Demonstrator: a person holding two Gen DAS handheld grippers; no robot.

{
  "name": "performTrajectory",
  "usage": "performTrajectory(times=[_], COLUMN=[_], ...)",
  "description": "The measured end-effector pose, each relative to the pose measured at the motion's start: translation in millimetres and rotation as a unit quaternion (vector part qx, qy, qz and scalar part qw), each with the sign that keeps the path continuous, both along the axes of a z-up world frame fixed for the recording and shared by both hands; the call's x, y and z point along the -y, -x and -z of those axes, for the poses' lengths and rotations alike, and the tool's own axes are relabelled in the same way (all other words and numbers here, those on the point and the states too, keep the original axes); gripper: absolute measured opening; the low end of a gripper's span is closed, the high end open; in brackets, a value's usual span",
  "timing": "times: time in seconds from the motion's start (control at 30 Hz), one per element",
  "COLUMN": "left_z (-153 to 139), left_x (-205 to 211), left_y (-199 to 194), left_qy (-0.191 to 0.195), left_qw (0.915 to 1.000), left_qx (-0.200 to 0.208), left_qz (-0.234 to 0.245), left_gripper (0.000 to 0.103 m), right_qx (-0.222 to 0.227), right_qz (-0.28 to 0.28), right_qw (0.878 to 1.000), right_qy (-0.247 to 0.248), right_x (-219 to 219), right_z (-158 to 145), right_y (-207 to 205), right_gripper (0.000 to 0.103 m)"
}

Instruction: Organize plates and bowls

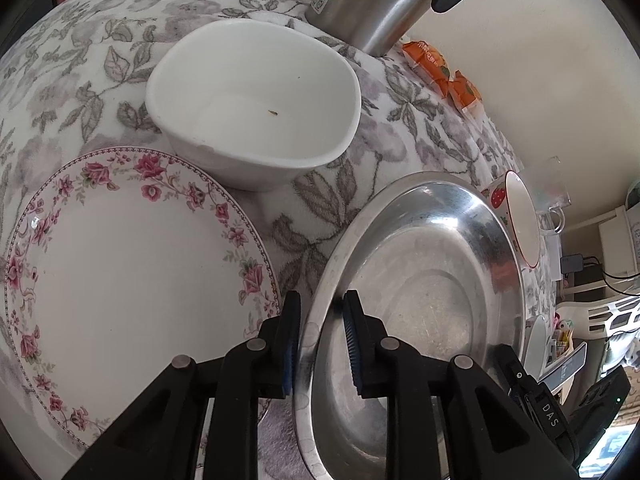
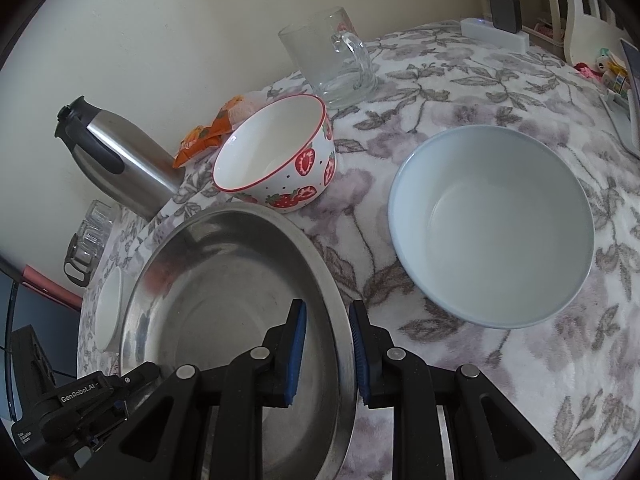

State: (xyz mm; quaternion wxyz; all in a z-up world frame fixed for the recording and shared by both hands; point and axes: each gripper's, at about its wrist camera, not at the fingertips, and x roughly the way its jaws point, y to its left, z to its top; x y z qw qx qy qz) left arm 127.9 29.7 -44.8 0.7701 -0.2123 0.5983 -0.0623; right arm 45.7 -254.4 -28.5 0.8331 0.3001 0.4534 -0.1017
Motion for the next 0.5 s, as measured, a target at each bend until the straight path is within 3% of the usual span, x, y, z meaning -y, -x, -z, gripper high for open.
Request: performTrajectory(times=[0.33, 0.5], left_z=[-5.4, -17.2], left_x=[4.2, 3.2], left_y=[-1.7, -0.1], left_qy=[-0.017, -0.024], left_qw=[0.9998, 0.9994], left_qx=[0.005, 0.023], left_qz=[0.009, 0.01], left_gripper=[0.023, 0.033], right_qx=[0.004, 0.01], right_qz=[-0.002, -0.003], right_qw=[1.0, 1.0], right_qy=[0.009, 0.019], right_x=[0.0, 0.9], right_z=[-7.9, -15.6], right_y=[1.4, 3.1], right_gripper=[0.027, 0.028])
